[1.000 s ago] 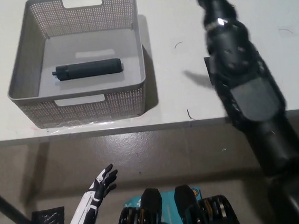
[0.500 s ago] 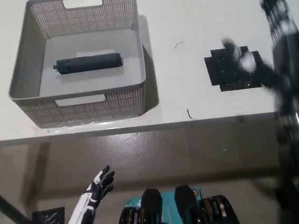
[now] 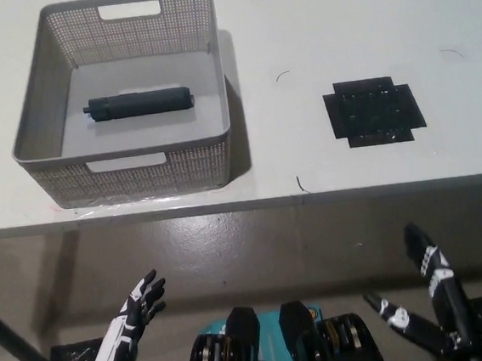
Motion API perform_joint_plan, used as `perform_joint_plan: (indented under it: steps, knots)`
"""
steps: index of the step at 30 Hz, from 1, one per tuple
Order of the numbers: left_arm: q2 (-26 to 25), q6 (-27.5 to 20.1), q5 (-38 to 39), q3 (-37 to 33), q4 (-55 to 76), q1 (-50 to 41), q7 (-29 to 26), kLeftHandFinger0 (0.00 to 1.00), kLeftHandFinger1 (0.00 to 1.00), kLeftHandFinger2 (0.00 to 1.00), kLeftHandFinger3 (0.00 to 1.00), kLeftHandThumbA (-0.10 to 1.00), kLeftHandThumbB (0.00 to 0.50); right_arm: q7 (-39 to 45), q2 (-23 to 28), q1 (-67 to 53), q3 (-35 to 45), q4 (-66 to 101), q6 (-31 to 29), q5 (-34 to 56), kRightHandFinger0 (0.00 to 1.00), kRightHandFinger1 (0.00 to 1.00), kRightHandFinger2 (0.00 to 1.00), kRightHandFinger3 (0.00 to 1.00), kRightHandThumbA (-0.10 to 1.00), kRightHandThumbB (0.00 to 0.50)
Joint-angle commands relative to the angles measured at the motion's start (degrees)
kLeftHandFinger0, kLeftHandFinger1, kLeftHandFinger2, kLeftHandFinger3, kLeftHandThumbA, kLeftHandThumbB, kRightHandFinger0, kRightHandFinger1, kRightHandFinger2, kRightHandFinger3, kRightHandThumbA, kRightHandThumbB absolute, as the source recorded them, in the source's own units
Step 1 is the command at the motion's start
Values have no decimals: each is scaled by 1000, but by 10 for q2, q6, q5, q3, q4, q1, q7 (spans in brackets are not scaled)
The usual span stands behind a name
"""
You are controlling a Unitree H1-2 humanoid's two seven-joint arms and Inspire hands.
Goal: Use the right hand to pick up a electric screw driver and put it into a container on the left side
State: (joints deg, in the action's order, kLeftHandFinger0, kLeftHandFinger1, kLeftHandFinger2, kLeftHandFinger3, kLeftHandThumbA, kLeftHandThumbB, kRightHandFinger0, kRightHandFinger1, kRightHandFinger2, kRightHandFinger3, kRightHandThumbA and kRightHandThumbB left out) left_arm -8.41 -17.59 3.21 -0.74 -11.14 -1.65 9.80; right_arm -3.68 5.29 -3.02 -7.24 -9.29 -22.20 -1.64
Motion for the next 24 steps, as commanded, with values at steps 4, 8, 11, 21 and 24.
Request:
perform_joint_plan:
  steps: [4, 8, 11, 21, 24]
  knots:
    - [0, -29, 6, 9, 10, -3, -4, 1000, 1000, 1000, 1000, 1000, 160, 38, 11, -1, 20, -47, -47, 39, 1000, 1000, 1000, 1000, 905, 336]
    - [3, -25, 9, 11, 12, -7, -3, 1000, 1000, 1000, 1000, 1000, 173, 44, 2, 8, 30, -74, -47, 48, 1000, 1000, 1000, 1000, 879, 343]
    - [2, -22, 6, 11, 14, -6, -3, 1000, 1000, 1000, 1000, 1000, 168, 50, 0, 12, 33, -86, -47, 50, 1000, 1000, 1000, 1000, 868, 341]
    - [4, -22, 3, 14, 14, -9, -6, 1000, 1000, 1000, 1000, 1000, 171, 47, -2, 20, 34, -98, -47, 40, 1000, 1000, 1000, 1000, 884, 361]
    - [4, -24, 0, 13, 12, -7, -5, 1000, 1000, 1000, 1000, 1000, 152, 44, 0, 20, 33, -94, -43, 31, 1000, 1000, 1000, 1000, 901, 361]
